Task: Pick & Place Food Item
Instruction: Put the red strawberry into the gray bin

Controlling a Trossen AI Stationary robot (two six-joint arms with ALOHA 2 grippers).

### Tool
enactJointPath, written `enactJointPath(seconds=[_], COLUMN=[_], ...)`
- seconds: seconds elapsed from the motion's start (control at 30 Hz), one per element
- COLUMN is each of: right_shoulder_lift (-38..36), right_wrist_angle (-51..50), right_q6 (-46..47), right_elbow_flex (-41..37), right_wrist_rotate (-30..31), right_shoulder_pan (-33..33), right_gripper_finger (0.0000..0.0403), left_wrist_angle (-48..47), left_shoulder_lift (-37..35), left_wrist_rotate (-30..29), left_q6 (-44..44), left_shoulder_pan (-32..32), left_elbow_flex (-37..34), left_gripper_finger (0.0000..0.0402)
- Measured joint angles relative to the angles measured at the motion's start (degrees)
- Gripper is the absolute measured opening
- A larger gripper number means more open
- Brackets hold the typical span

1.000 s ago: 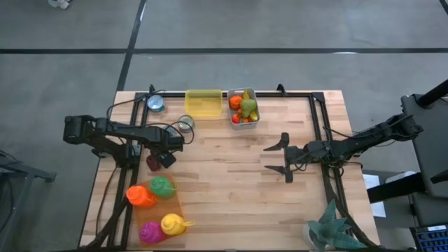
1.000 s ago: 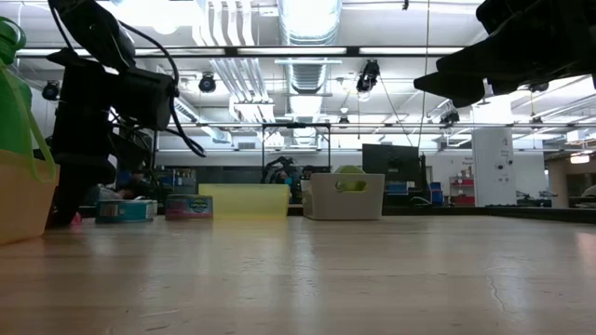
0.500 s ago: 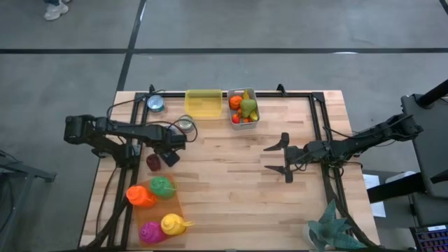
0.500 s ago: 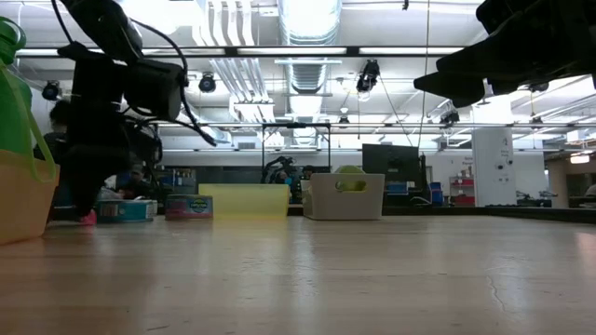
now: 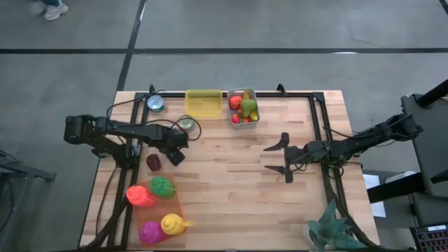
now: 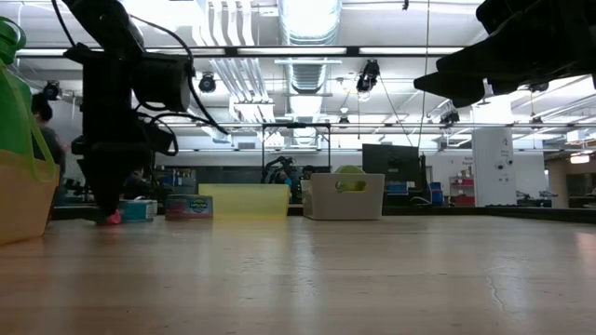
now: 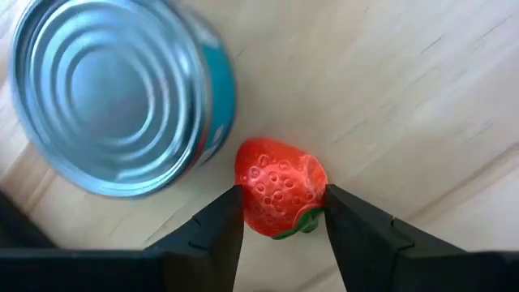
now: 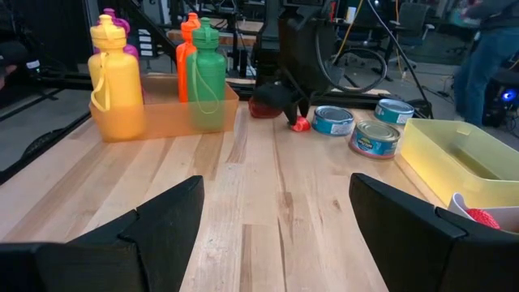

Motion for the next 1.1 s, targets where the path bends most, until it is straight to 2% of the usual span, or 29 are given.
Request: enactJointPath(seconds=[0.47, 0.8, 1.1], right_shoulder_lift=[0.0, 0.0, 0.0], right_wrist_angle=[0.0, 0.0, 0.0], right_q6=[0.0, 0.0, 0.0], right_elbow_flex=[0.0, 0.0, 0.0], right_wrist_rotate=[0.0, 0.0, 0.0], right_shoulder_pan=[0.0, 0.0, 0.0], right_gripper_finger=[0.0306, 0.0306, 0.0306], left_wrist_angle=[14.1, 20.7, 25.0], left_shoulder_lift=[0.0, 0.6, 0.8], left_wrist_rotate=[2.4, 4.5, 4.6], left_q6=[3.2, 4.7, 4.4], left_shoulder_pan=[0.0, 0.0, 0.0], left_elbow_flex=[0.0, 0.0, 0.1], left_gripper_finger=[0.0167, 0.0165, 0.0085])
